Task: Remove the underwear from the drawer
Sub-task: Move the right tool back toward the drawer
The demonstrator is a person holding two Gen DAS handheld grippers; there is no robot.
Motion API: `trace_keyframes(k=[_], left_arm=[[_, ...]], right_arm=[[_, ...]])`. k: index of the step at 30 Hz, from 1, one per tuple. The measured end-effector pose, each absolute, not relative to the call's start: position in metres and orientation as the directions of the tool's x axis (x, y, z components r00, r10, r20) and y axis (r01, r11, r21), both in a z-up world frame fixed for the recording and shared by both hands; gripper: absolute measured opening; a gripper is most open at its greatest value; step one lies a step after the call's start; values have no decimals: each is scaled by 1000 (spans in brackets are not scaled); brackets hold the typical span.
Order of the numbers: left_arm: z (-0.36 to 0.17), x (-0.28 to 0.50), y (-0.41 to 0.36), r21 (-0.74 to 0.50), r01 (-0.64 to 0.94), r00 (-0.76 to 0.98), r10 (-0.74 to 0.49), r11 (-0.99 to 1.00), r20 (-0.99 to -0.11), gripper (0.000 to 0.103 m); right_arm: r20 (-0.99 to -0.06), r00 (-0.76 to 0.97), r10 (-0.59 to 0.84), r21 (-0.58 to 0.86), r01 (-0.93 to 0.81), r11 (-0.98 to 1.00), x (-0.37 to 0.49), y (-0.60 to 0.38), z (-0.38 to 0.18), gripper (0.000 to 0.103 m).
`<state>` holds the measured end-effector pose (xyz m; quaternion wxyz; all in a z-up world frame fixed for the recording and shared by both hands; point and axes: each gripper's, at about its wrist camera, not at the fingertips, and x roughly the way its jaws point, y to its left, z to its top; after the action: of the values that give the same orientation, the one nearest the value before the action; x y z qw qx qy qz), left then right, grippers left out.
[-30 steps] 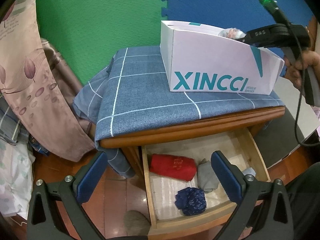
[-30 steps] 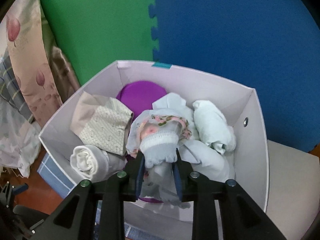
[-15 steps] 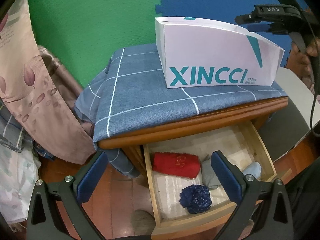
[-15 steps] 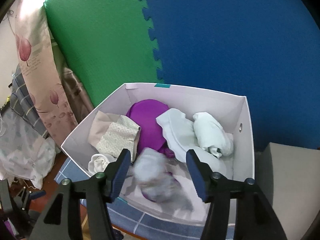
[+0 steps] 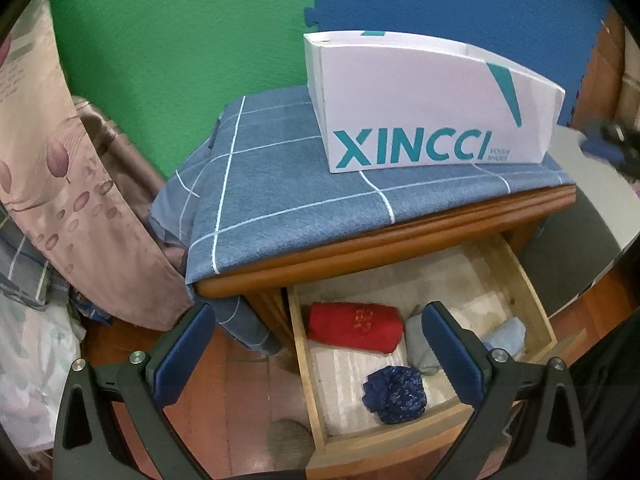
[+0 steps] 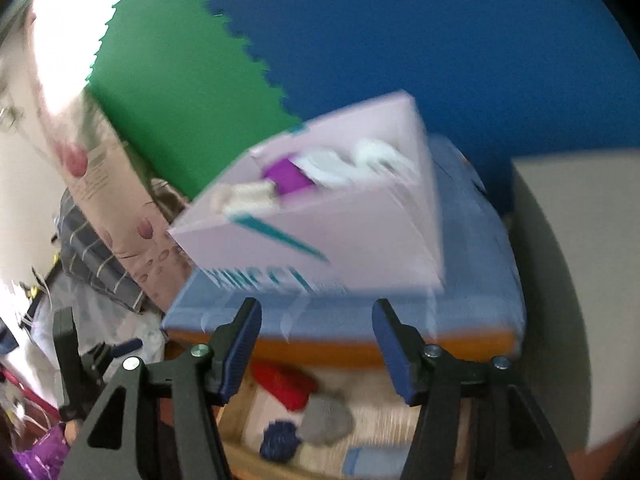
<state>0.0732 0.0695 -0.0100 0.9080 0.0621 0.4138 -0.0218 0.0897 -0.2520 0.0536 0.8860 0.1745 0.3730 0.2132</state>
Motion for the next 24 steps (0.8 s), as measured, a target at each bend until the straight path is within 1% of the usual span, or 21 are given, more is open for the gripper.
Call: trace_keyframes(k=[2,5,7,9,12,17,20,24], left_arm=[[-12,73,63,125,104,657,27,987,-753,103],[-16,71,52,184,130,659,54,974,-750,103],[-19,69,42,222,164,659,60,961,-750,103],[-22,67,35,228,203,650,43,952,-758,103],[-33,69,24,198,298,589,-16,934,-808,103],[-67,88,2,117,417,391,-62,901,-918,103],[-92,103,-7,107,414,295,-22,904,-955,102],[-130,125,-5,12,347,112,-29,938,-993,102]], right_arm=[[-592,616,519,528,-190,828,85,-270,34,59],[-587,609,534,642,-52,765,78,-303,7,59],[-542,632,554,698,-28,715,76,-317,4,59],[-533,650,542,705,-14,709,73,-324,3,59],[-520,645,560,726,-13,688,72,-328,-1,59],[-534,619,576,699,-61,713,72,-317,1,59],[-545,603,582,679,-91,729,71,-310,4,59],[-544,585,602,685,-104,721,71,-307,3,59]])
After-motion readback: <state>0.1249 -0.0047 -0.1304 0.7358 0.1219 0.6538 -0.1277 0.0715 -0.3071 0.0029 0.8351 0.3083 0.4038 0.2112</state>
